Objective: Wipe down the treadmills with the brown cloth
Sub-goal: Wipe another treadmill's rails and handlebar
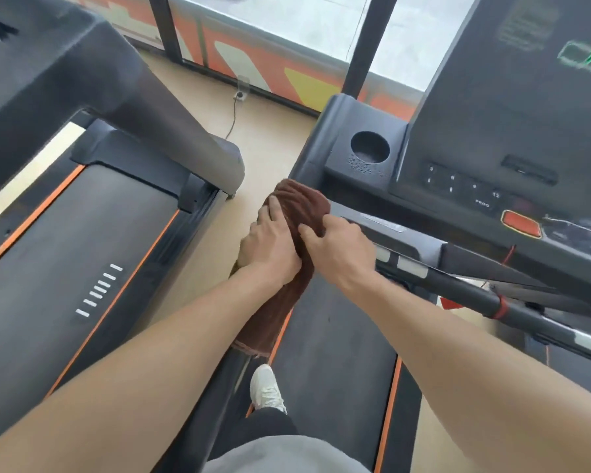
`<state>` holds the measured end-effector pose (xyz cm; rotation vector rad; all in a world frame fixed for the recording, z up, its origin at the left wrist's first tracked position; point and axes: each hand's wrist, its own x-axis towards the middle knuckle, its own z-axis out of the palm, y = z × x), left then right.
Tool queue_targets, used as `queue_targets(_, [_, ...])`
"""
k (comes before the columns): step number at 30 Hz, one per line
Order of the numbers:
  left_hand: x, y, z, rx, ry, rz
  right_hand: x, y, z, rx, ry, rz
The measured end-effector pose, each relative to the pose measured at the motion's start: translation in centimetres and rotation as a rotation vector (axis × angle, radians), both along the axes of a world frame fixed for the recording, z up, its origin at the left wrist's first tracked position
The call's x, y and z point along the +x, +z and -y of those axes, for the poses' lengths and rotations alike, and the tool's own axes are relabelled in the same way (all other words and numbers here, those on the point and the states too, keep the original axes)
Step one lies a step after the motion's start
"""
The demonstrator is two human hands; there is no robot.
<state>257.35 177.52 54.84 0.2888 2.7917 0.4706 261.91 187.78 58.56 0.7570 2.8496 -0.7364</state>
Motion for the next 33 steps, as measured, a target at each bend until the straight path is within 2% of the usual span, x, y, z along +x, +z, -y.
queue_targets(3, [-2.4, 0.0, -2.9, -0.095, -0.1, -0.069, -2.2, 0.0, -2.7, 0.024, -0.093, -0.024])
queue_targets(6, [-4.7, 0.5, -4.2, -0.196, -0.285, -0.071, -3.6, -0.1, -4.3, 0.045, -0.067, 0.011])
queue_targets(8, [-6.8, 1.5, -4.3, -0.189, -0.46, 0.054, -4.3, 0.1, -5.2, 0.023, -0.102, -0.012])
queue_targets(10, [-9.0, 2.7, -4.3, -0.102, -0.519, 0.256, -5.3, 1.0, -6.4, -0.002, -0.168, -0.06])
queue_targets(12, [-10.4, 2.9, -5.0, 0.003, -0.476, 0.308, -6.8, 2.4, -8.2, -0.008, -0.178, -0.085])
queue_targets(17, [-10.4, 0.9, -8.9, -0.009, -0.428, 0.013, -10.8, 6.1, -12.7, 0.068, -0.031, 0.009])
queue_targets(21, [-12.3, 0.6, -13.1, -0.044, -0.382, -0.101, -15.0, 7.4, -16.5, 0.191, 0.067, 0.04])
queue_targets(25, [-14.7, -0.1, -18.3, -0.145, -0.287, -0.184, -18.8, 8.4, -19.7, 0.276, 0.183, -0.057])
queue_targets(30, [-18.1, -0.1, -22.6, -0.117, -0.259, -0.188, -22.1, 9.5, -22.8, 0.172, 0.171, -0.311])
queue_targets(33, [-20.2, 0.0, -24.2, -0.082, -0.302, -0.202, -22.7, 9.4, -23.6, 0.093, 0.152, -0.37])
